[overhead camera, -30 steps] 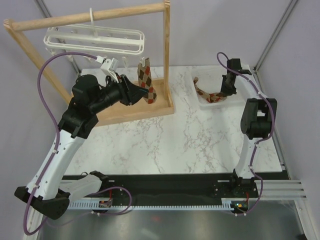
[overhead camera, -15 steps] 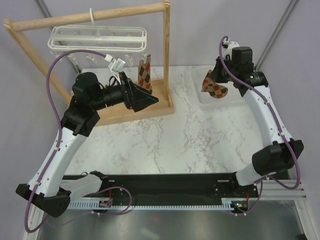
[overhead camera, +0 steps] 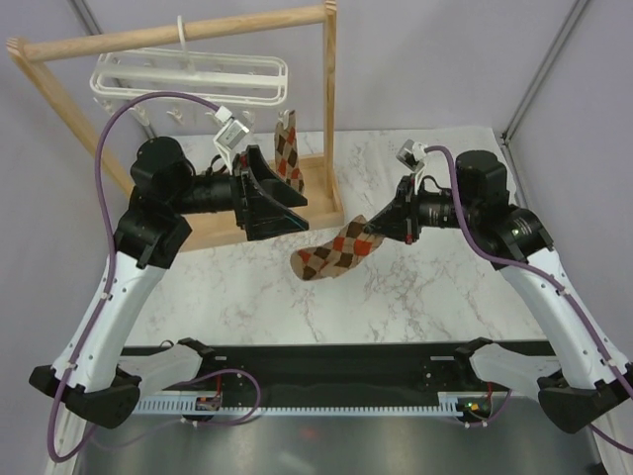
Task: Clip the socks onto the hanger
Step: Pick up the sock from the bin.
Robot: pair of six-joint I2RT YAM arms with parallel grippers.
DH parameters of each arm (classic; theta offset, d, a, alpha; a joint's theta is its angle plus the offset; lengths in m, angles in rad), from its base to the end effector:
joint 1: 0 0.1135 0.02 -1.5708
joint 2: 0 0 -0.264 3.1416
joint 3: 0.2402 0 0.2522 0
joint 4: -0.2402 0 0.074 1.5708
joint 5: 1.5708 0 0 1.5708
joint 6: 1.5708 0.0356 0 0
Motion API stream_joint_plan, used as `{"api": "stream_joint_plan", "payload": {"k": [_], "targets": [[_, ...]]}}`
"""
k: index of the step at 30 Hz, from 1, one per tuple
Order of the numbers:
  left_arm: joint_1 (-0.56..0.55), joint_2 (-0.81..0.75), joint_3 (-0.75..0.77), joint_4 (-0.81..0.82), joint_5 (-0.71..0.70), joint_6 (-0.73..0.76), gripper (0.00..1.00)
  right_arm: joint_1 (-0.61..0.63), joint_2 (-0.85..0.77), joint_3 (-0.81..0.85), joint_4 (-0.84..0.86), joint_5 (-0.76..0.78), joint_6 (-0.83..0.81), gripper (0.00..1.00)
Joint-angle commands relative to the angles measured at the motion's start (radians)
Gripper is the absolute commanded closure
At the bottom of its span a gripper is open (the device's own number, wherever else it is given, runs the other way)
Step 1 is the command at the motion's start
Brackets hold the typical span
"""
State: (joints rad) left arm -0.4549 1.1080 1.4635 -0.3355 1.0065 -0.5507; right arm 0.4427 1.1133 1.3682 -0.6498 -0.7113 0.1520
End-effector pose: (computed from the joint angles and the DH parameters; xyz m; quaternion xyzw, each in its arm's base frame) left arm 0.1700 -0.1166 0.4931 0.3147 0.6290 -0.5973 0.3855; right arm 0.1875 0.1146 0.4313 -0.3041 0.7438 0.4294 0.4122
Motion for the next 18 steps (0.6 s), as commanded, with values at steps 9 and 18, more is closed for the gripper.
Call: {"api": "stream_joint_plan", "payload": {"k": [9, 18], "targets": [[-0.086, 0.038, -0.037, -0.027, 0.147, 0.031, 0.00, 0.060, -0.044, -0.009, 0.272, -0.456, 0.098, 1.00], [-0.096, 0.078, -0.026, 0.022, 0.102, 0.110, 0.00, 0.093, -0.047, 0.005, 0.390, -0.534, 0.194, 1.00]]}}
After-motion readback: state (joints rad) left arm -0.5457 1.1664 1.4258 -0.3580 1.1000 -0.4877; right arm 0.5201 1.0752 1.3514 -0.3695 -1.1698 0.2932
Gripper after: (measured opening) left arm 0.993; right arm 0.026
